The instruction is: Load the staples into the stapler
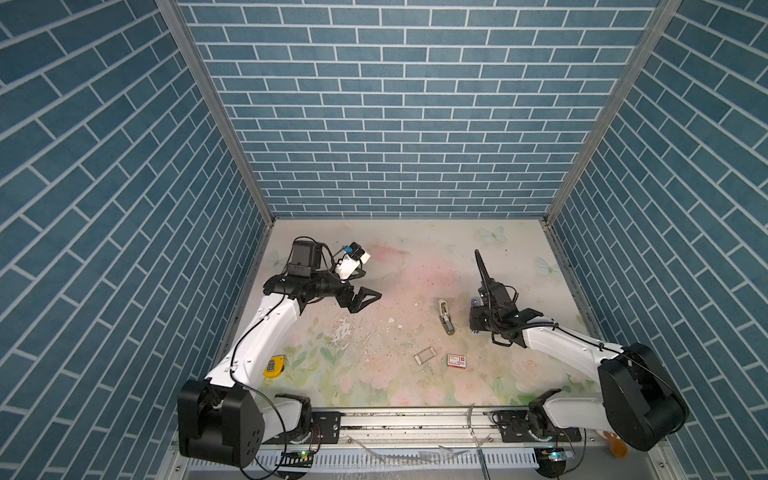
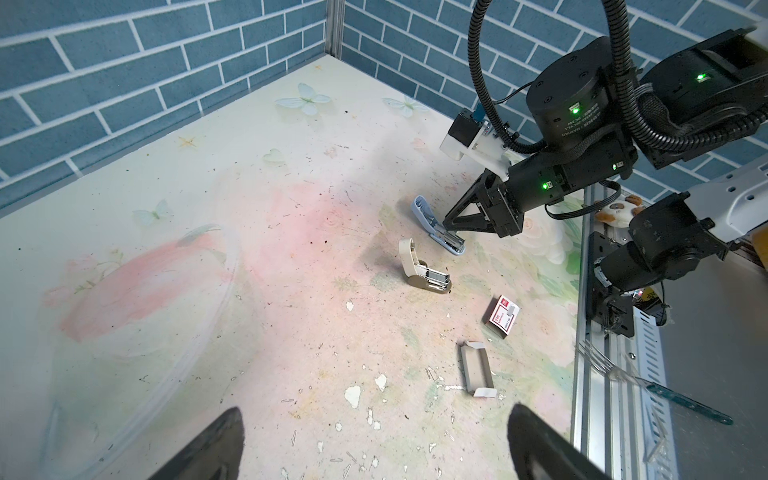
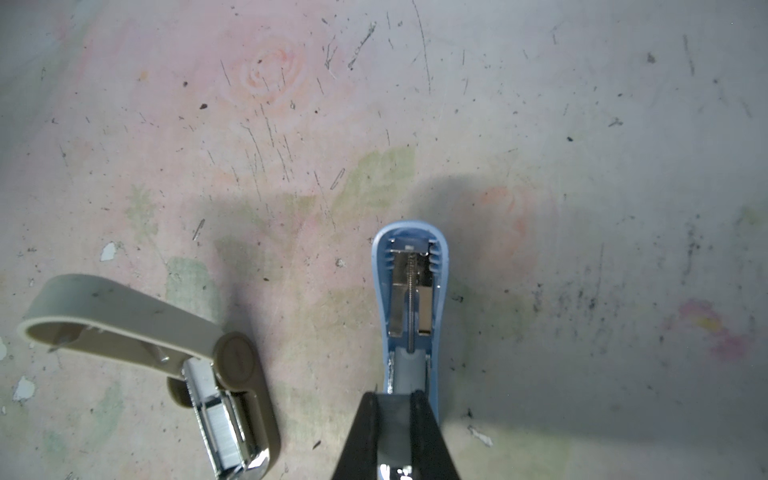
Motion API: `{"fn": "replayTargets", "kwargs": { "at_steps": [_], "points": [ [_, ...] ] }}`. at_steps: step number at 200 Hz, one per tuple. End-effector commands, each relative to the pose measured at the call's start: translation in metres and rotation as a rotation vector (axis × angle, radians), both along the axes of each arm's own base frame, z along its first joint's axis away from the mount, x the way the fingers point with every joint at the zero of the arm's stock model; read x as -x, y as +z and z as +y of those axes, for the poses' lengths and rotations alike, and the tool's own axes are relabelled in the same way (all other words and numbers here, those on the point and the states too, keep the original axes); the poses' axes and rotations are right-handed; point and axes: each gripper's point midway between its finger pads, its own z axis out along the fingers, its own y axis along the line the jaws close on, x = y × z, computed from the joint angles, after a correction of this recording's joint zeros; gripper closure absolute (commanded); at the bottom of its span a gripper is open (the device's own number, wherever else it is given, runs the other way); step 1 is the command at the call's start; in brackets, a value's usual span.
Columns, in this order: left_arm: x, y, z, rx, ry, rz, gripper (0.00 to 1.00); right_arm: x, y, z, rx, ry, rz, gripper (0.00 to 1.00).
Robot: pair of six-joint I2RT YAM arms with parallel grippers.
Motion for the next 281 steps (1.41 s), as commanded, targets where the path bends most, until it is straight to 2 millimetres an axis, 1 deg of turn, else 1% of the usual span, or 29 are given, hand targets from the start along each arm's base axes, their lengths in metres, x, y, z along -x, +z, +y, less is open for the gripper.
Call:
{"fn": "replayTargets", "kwargs": {
  "at_steps": [1,94,153,227,253,281],
  "points": [
    [0.003,-0.004,-0.002,0.003,-0.009,0.005,0.01,-0.002,-0.001,-0.003,-0.002,-0.024,-0.024,0.90],
    [0.003,-0.006,-0.003,0.003,-0.012,0.008,0.00,0.001,-0.009,-0.007,0.004,-0.043,-0.014,0.90],
    [0.003,-0.007,-0.003,0.001,-0.011,0.012,0.00,0.004,-0.015,-0.007,0.000,-0.041,0.000,0.90],
    [0.003,-0.008,-0.003,0.000,-0.011,0.013,0.00,0.008,-0.017,-0.007,-0.005,-0.042,0.007,0.90],
    [0.003,-0.007,-0.002,-0.001,-0.010,0.005,0.01,0.007,-0.014,-0.007,-0.011,-0.038,-0.003,0.90],
    [0.002,-0.006,-0.002,-0.004,-0.009,0.006,0.01,0.005,-0.006,-0.003,-0.028,-0.019,-0.028,0.90]
  ]
}}
